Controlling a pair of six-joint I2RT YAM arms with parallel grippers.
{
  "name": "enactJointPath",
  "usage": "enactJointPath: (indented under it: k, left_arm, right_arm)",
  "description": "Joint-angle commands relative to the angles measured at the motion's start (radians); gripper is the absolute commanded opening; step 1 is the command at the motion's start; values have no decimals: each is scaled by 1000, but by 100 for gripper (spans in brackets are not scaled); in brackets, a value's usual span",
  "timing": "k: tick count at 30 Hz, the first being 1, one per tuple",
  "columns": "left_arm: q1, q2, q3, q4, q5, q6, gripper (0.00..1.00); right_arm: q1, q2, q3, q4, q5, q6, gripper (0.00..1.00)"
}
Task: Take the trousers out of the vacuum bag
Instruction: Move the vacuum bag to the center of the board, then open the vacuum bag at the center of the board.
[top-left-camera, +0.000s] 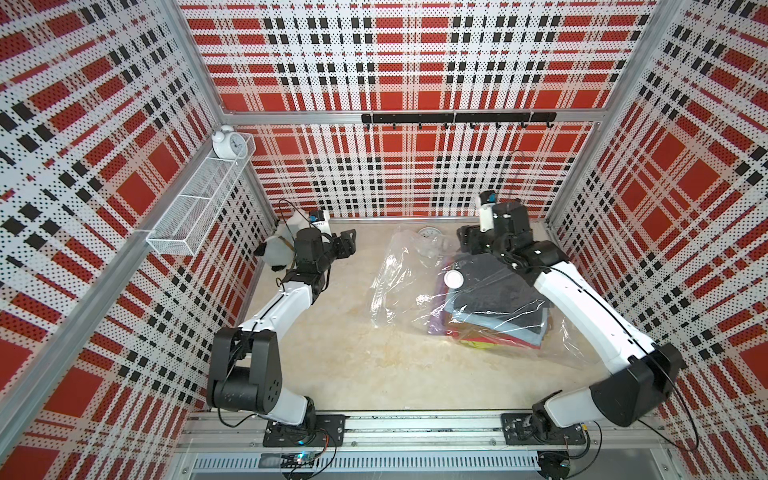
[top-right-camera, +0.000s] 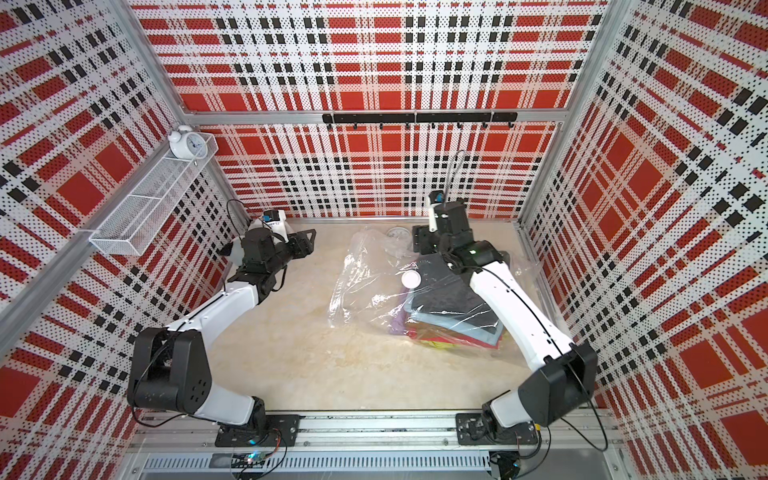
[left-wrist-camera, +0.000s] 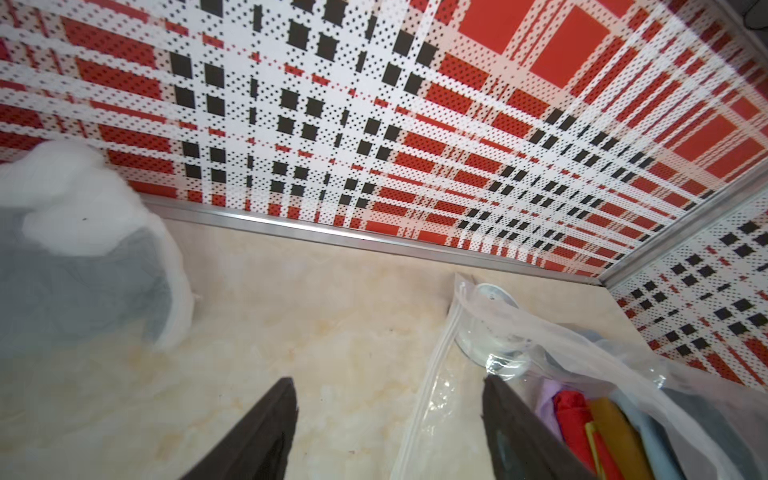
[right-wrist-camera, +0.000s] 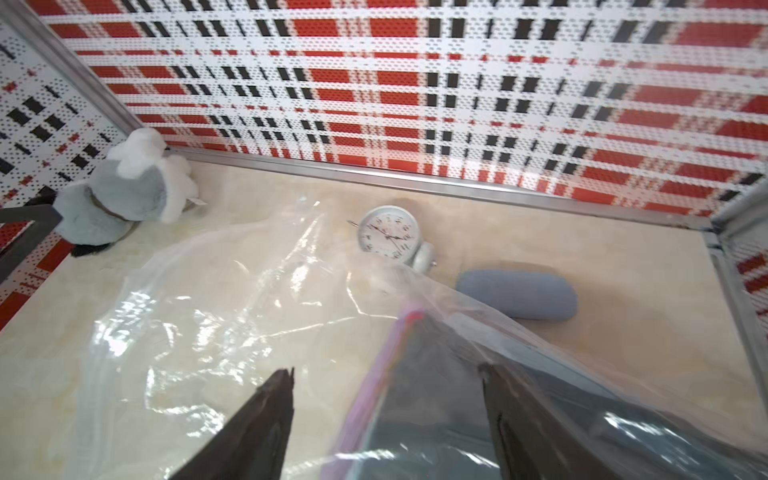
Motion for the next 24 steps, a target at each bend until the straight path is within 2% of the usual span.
enactJointPath:
  k: [1,6,11,24]
  left_arm:
    - [6,-32,-22,-27,-66,48,73]
    - [18,-42,-69,-11,-87,66,74]
    - [23,-41,-102,0,-115,88,74]
    - [45,-22,-135,36,-104,92,74]
  right_arm:
    - [84,116,85,-28,44,46,76]
    - [172,313,265,-78,71,89,76]
    - [233,424,404,-124,100,111,77]
    - [299,510,530,-184,117,124,78]
